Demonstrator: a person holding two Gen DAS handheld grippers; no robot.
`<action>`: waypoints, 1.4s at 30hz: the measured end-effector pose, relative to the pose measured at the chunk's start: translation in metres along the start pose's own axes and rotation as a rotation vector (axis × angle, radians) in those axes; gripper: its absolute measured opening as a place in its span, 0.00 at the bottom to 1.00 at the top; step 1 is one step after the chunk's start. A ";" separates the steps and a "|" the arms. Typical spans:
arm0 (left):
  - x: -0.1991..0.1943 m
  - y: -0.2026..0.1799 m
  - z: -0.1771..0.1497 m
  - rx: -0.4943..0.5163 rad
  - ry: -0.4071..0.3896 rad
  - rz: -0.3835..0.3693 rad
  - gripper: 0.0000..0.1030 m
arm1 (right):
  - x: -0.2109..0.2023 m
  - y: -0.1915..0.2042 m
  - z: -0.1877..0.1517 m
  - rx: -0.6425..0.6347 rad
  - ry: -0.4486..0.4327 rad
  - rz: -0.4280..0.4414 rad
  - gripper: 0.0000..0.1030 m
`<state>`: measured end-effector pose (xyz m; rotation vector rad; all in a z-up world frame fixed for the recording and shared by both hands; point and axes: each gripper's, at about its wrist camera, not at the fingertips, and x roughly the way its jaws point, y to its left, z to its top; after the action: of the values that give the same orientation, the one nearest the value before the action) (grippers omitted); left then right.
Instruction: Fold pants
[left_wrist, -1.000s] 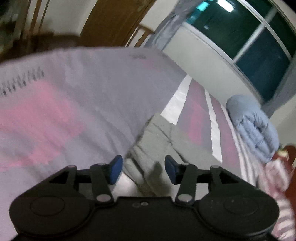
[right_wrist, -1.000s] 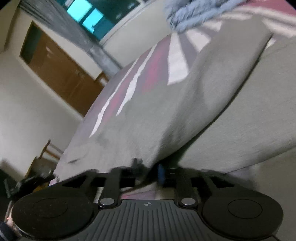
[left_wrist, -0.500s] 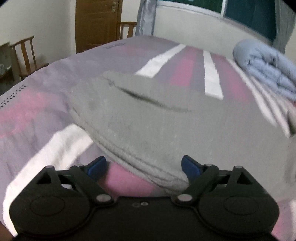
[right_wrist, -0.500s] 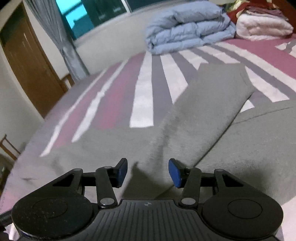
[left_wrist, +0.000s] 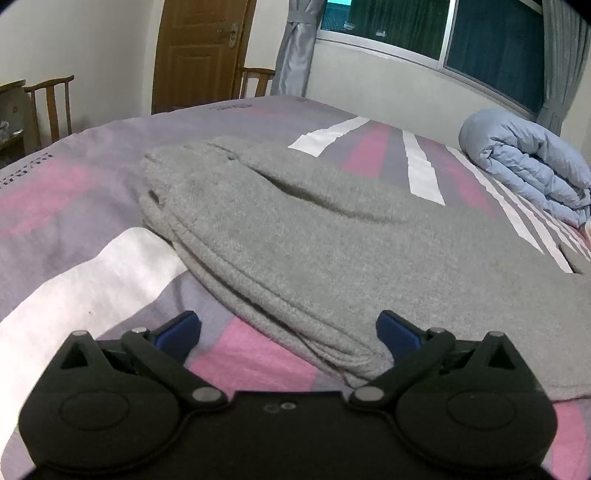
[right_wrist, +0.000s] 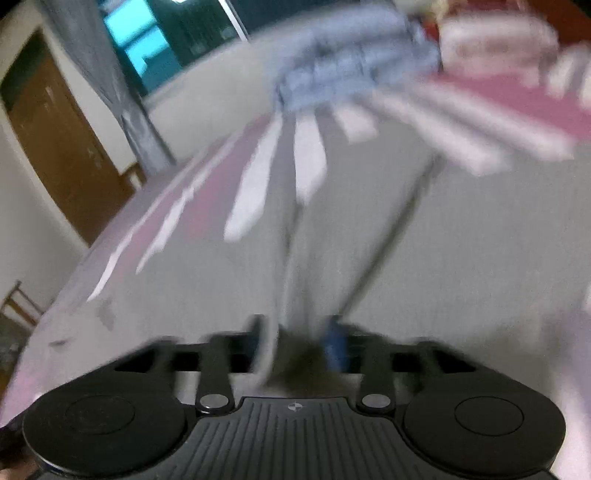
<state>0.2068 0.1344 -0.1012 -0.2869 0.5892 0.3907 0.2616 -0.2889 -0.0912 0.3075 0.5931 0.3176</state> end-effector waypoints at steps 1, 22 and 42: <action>0.000 0.000 0.000 -0.002 -0.001 -0.002 0.94 | 0.007 0.005 0.008 -0.037 0.003 -0.020 0.61; 0.001 0.003 0.001 -0.011 -0.006 -0.014 0.94 | -0.031 -0.096 0.009 0.113 -0.037 -0.101 0.27; 0.003 0.004 0.002 -0.020 -0.009 -0.013 0.94 | 0.083 -0.026 0.037 -0.329 0.074 -0.192 0.30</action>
<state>0.2080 0.1390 -0.1022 -0.3083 0.5749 0.3854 0.3534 -0.2885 -0.1130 -0.0786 0.6269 0.2369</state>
